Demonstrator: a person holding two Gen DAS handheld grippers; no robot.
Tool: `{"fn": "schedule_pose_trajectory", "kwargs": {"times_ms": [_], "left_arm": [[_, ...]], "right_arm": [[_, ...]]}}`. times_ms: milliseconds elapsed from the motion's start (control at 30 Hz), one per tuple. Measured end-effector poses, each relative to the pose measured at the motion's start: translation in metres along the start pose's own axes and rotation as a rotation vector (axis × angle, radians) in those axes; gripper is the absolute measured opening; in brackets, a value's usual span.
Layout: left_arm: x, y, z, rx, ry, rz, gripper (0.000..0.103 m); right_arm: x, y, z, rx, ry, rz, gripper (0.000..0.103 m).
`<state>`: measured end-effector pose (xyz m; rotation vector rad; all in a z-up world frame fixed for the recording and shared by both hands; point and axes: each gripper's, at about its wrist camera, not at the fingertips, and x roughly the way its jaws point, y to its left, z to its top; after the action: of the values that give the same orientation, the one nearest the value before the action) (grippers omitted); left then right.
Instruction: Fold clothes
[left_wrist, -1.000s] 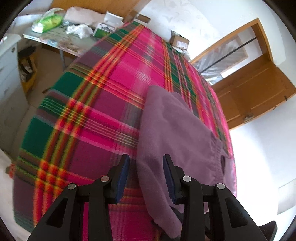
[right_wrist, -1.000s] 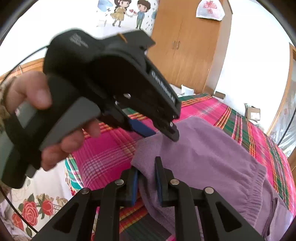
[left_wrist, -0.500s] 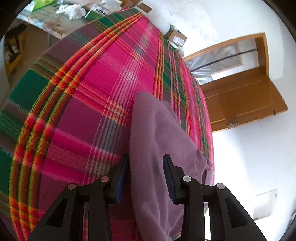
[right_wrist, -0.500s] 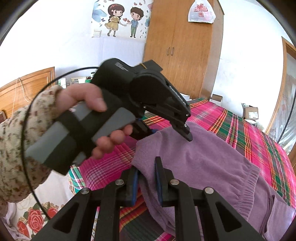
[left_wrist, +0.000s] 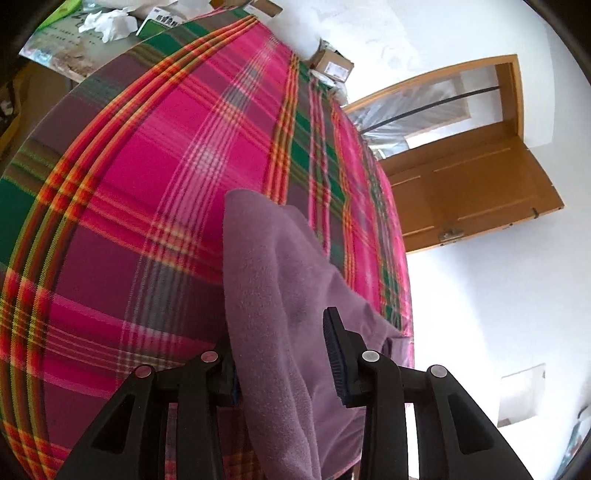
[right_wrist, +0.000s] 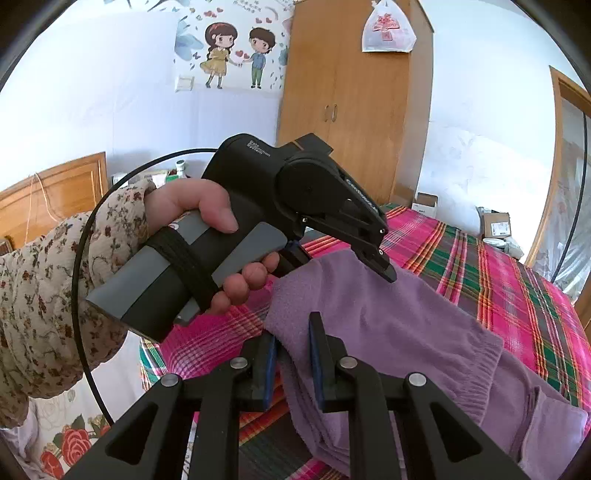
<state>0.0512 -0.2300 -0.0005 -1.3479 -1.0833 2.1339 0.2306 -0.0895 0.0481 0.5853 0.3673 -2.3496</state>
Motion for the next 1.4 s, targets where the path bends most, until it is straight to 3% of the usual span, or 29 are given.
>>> {"fn": "schedule_pose_trajectory", "kwargs": {"times_ms": [300, 333, 400, 433, 967, 1400], "left_arm": [[0.001, -0.036, 0.0, 0.057, -0.021, 0.017, 0.035], [0.001, -0.041, 0.0, 0.065, -0.024, 0.023, 0.032], [0.0, -0.051, -0.001, 0.09, -0.035, 0.042, 0.013], [-0.001, -0.056, -0.002, 0.104, -0.041, 0.051, 0.012], [-0.009, -0.119, -0.014, 0.209, -0.063, -0.022, 0.013], [0.017, -0.179, -0.032, 0.295, -0.01, -0.094, 0.015]], "right_arm": [[-0.03, -0.007, 0.002, 0.026, -0.046, -0.01, 0.016], [-0.034, -0.008, 0.003, 0.031, -0.053, -0.012, 0.016], [-0.041, -0.011, 0.004, 0.04, -0.067, -0.019, 0.016], [-0.045, -0.012, 0.005, 0.043, -0.074, -0.023, 0.016], [-0.103, -0.056, 0.013, 0.106, -0.178, -0.104, 0.016], [-0.146, -0.091, -0.001, 0.18, -0.23, -0.202, 0.016]]}}
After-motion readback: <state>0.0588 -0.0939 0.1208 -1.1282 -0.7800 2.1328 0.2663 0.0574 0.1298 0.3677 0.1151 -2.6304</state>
